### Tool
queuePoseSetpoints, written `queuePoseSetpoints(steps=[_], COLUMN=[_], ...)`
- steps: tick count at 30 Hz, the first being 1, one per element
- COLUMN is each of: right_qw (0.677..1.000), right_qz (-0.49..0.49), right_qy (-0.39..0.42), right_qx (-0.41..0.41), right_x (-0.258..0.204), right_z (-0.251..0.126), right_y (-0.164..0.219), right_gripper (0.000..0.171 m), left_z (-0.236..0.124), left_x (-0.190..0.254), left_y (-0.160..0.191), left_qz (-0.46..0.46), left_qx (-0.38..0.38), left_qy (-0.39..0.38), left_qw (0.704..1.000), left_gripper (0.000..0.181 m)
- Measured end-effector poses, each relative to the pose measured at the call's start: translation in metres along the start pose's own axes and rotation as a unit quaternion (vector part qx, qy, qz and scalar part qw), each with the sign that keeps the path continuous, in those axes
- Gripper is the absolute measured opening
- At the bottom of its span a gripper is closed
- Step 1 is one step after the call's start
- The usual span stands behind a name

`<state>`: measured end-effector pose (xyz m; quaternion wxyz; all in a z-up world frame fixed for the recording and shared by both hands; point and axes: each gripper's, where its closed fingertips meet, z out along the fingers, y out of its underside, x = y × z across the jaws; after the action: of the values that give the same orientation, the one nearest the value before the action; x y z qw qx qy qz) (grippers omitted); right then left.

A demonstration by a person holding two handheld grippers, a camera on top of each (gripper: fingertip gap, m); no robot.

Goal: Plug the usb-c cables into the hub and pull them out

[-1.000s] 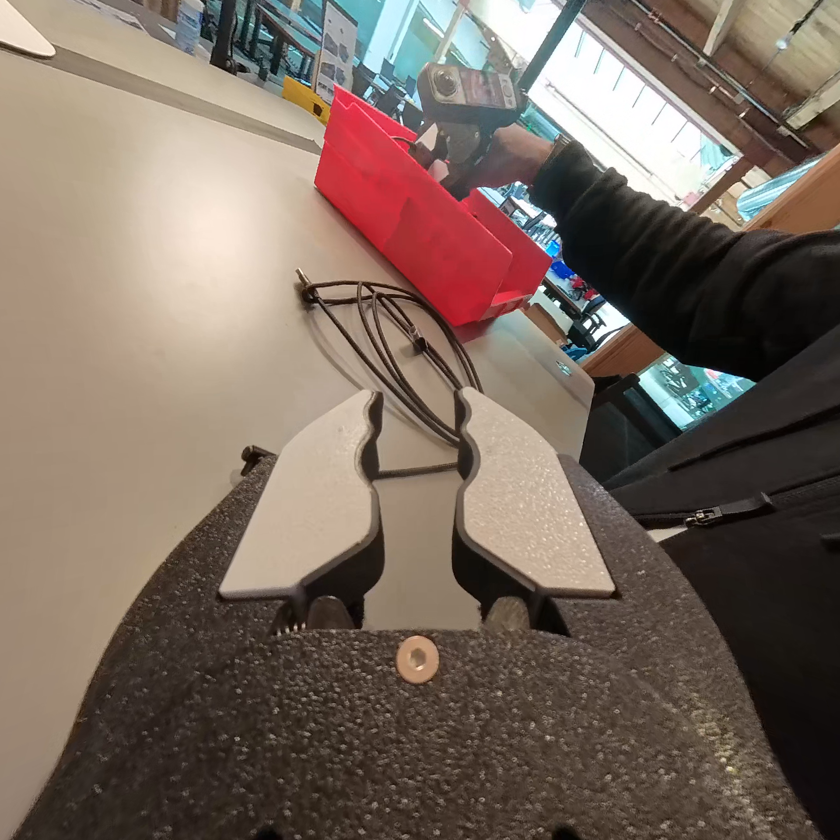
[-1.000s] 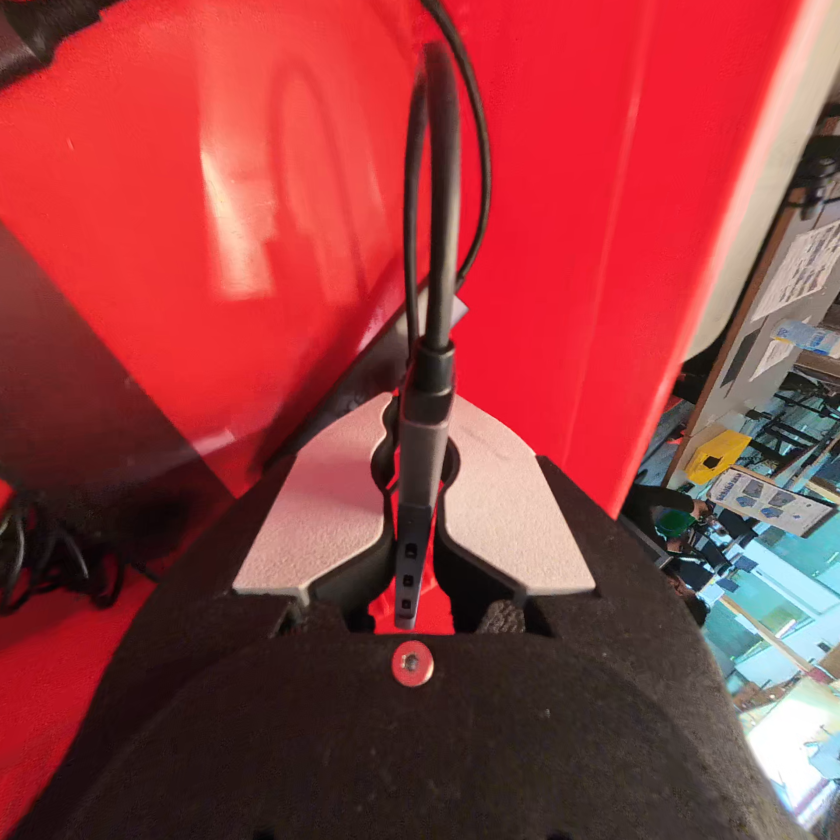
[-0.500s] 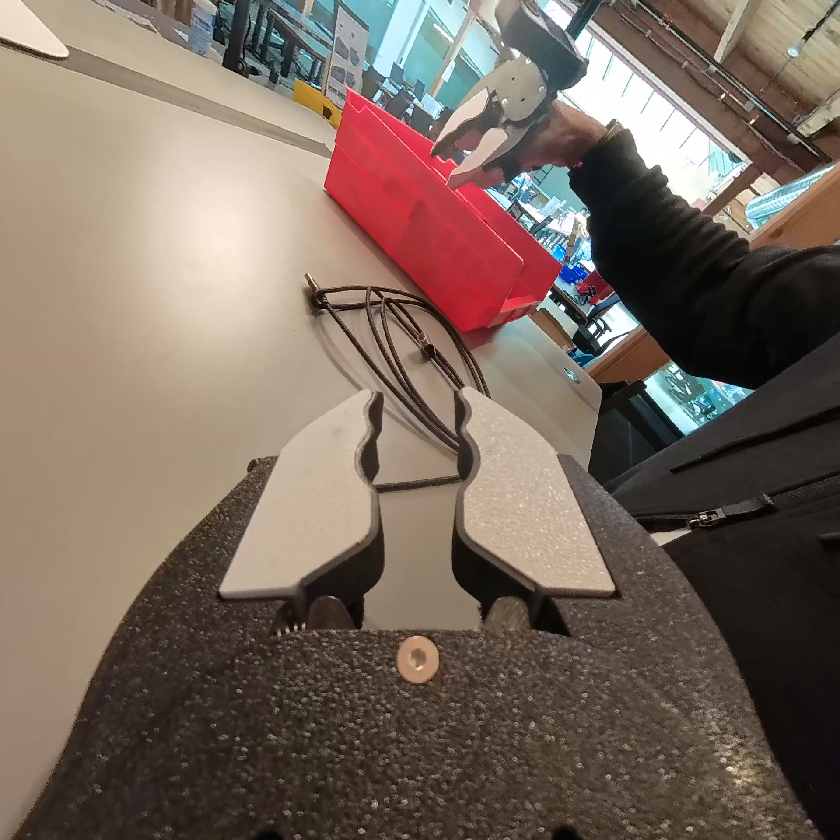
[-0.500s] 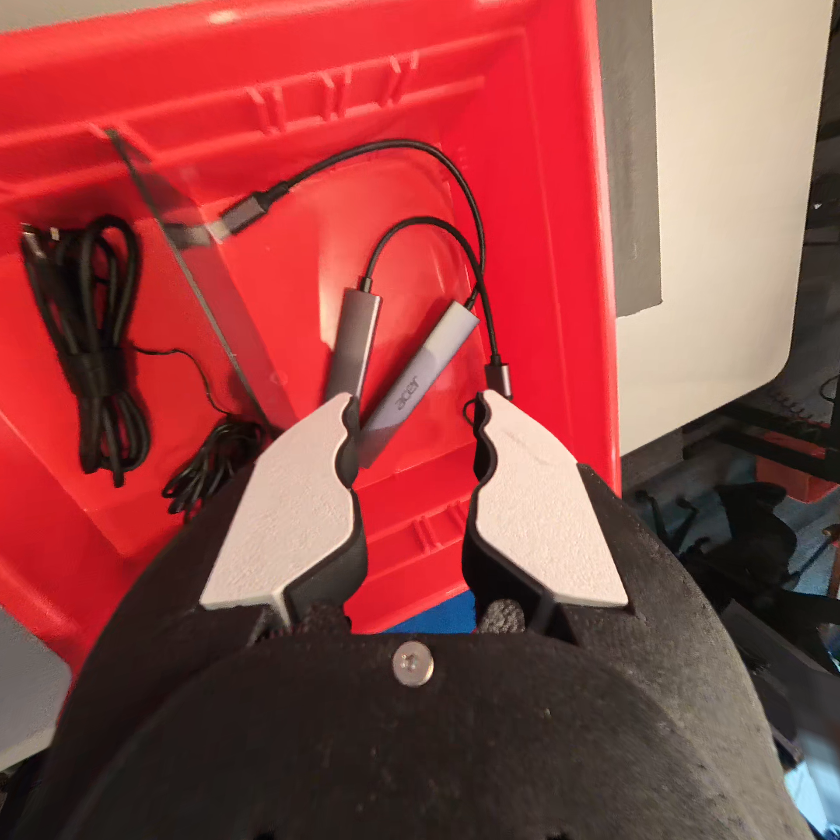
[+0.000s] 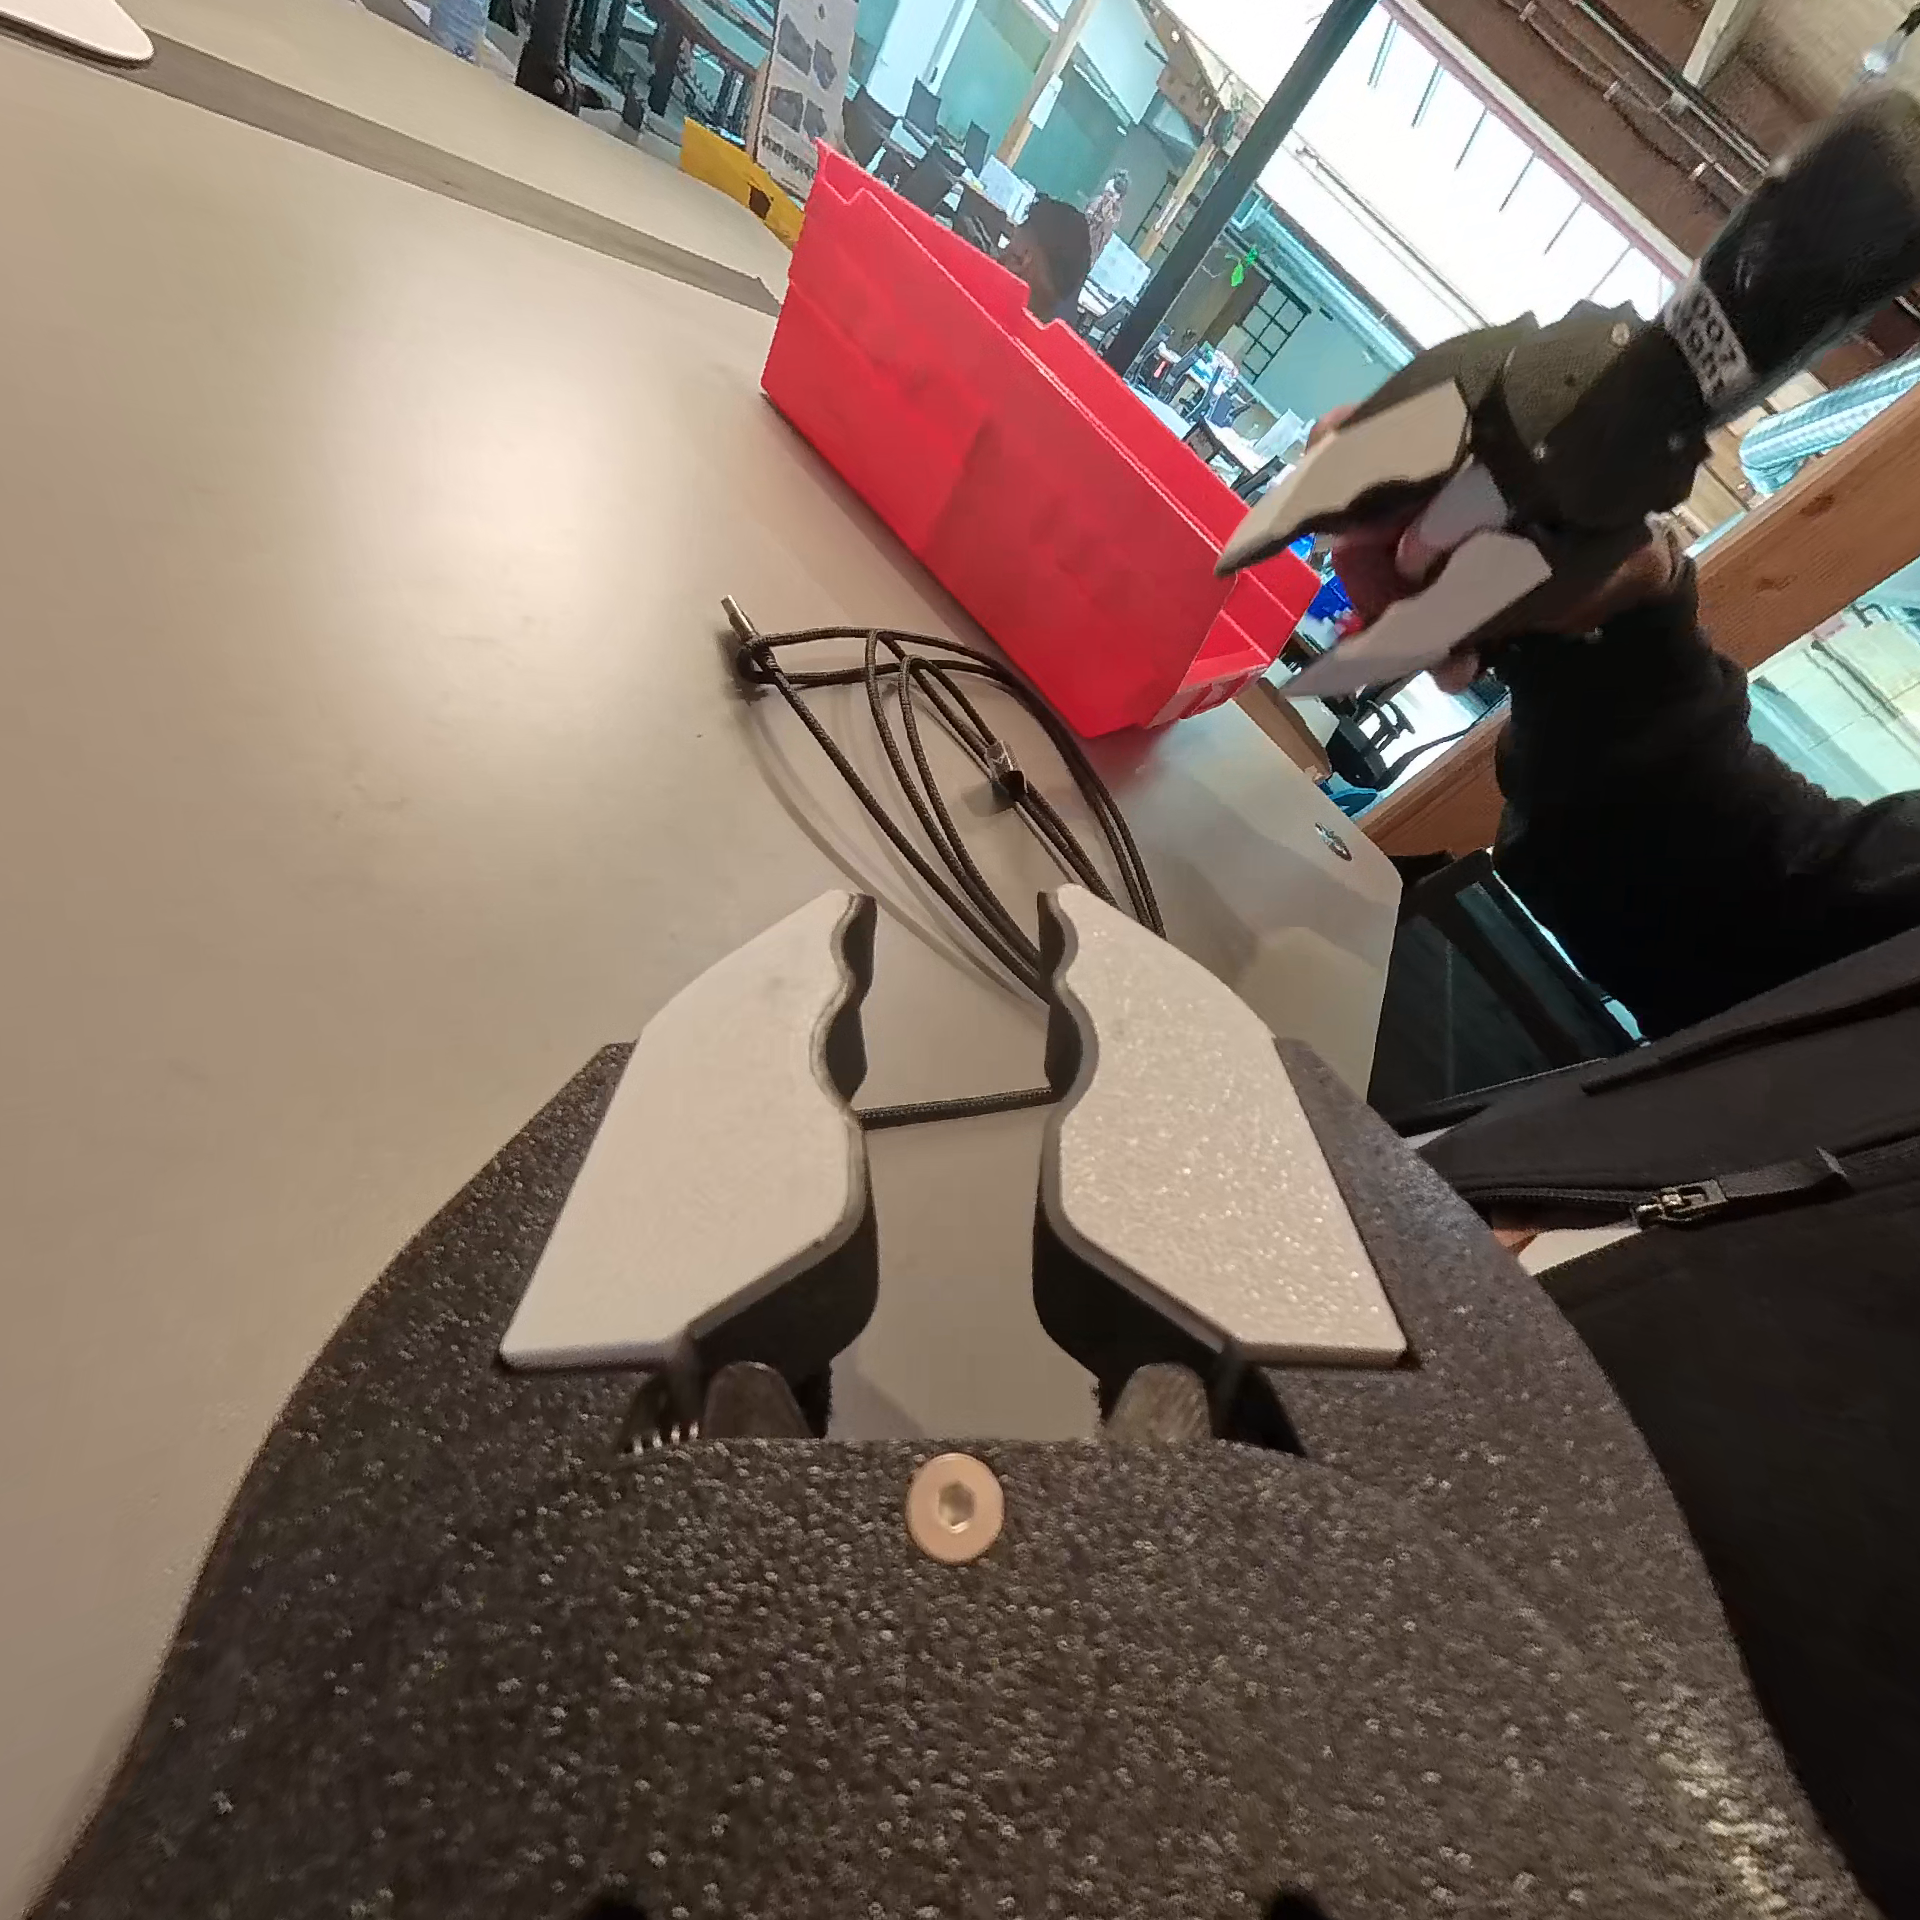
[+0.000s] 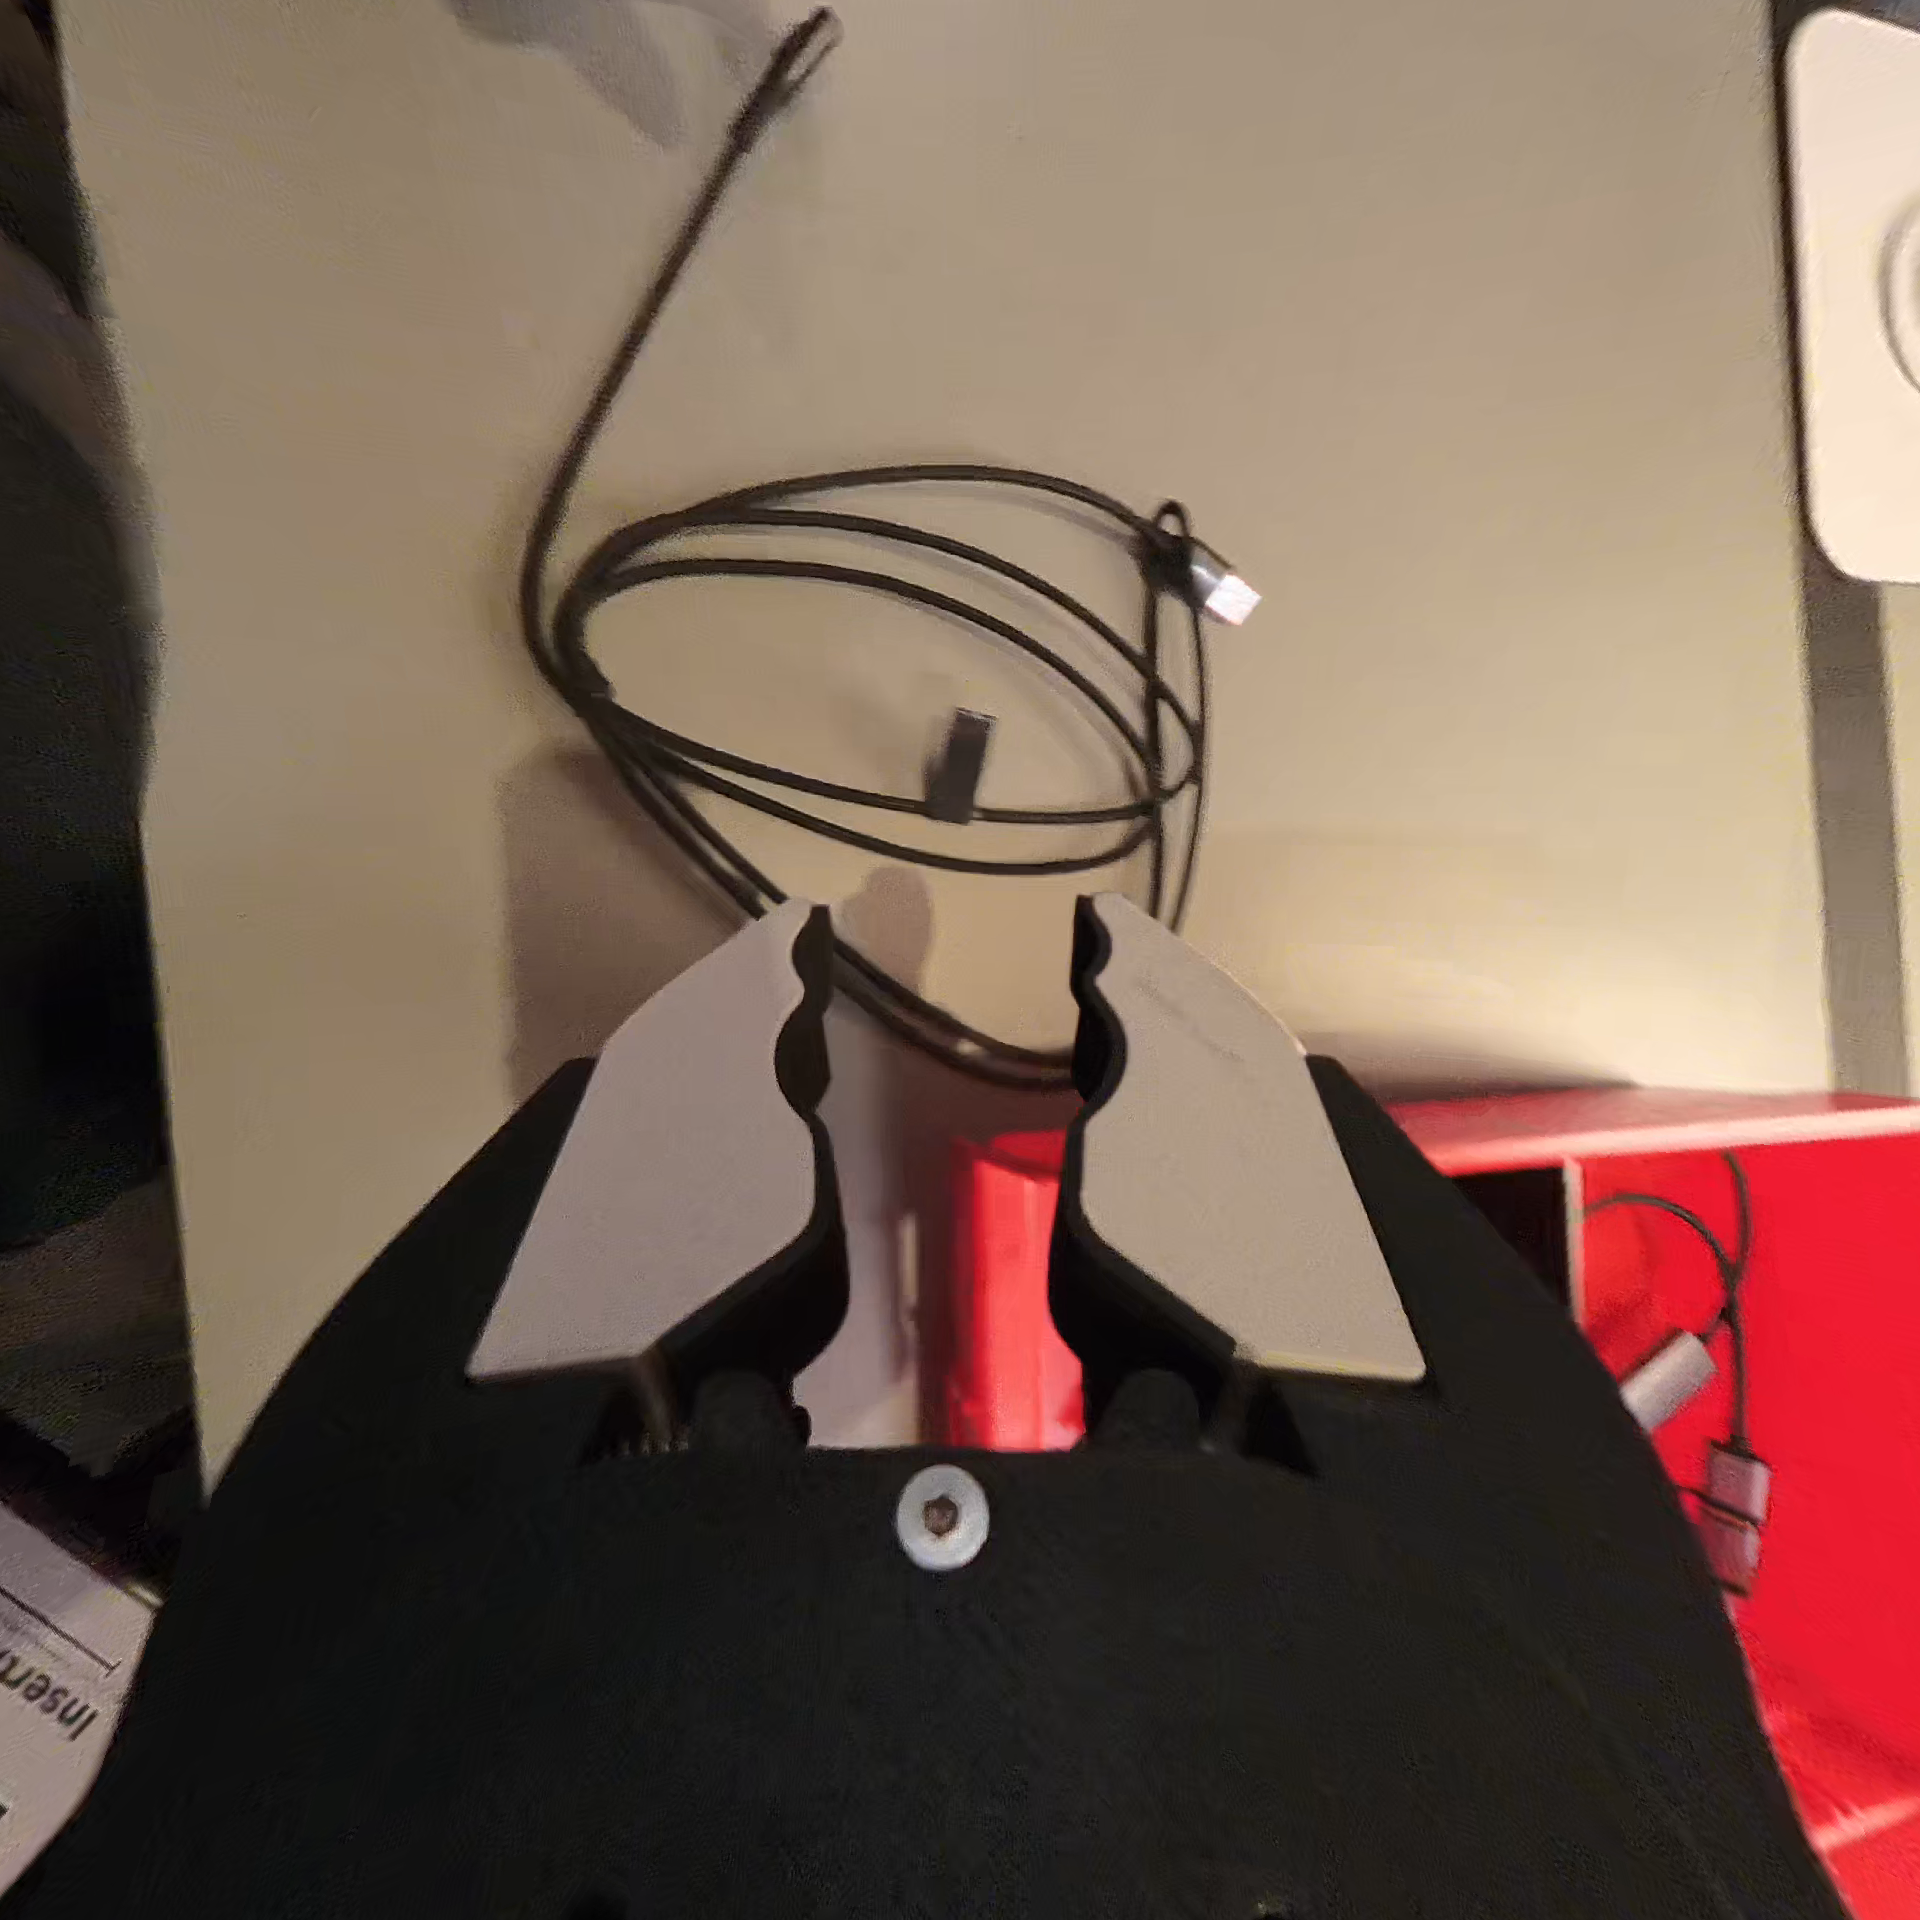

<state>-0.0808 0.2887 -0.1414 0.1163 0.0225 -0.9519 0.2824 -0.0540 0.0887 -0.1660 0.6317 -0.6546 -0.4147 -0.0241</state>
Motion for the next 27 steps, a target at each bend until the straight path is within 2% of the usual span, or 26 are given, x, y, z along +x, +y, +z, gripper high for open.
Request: queuePoseSetpoints(steps=[4, 10, 15, 19, 22, 24, 27], right_qw=[0.999, 0.999, 0.999, 0.996, 0.991, 0.986, 0.986], right_qz=[-0.005, -0.006, -0.023, -0.031, -0.028, -0.026, -0.021], right_qy=[-0.019, -0.027, -0.039, -0.085, -0.132, -0.162, -0.165], right_qx=[-0.036, -0.043, -0.002, 0.014, -0.003, -0.017, -0.022], right_x=[-0.03, -0.06, -0.067, -0.074, -0.082, -0.09, -0.092], right_z=[0.028, 0.063, 0.086, 0.096, 0.1, 0.101, 0.107], right_y=[0.014, 0.021, 0.006, -0.006, -0.011, -0.014, -0.024], right_gripper=[0.047, 0.047, 0.054, 0.054, 0.043, 0.028, 0.02], left_z=[0.002, -0.001, -0.004, -0.007, -0.011, -0.015, -0.021], left_x=[-0.001, -0.005, -0.003, 0.001, 0.004, 0.005, 0.007], left_y=[0.005, 0.014, 0.021, 0.026, 0.029, 0.03, 0.031], left_qz=[0.006, 0.005, -0.003, -0.006, -0.015, -0.022, -0.034], left_qx=[-0.016, -0.042, -0.059, -0.069, -0.068, -0.066, -0.063], left_qy=[-0.014, -0.047, -0.044, -0.039, -0.034, -0.031, -0.026], left_qw=[1.0, 0.998, 0.997, 0.997, 0.997, 0.997, 0.997], left_gripper=[0.031, 0.031, 0.031, 0.031, 0.03, 0.031, 0.031])
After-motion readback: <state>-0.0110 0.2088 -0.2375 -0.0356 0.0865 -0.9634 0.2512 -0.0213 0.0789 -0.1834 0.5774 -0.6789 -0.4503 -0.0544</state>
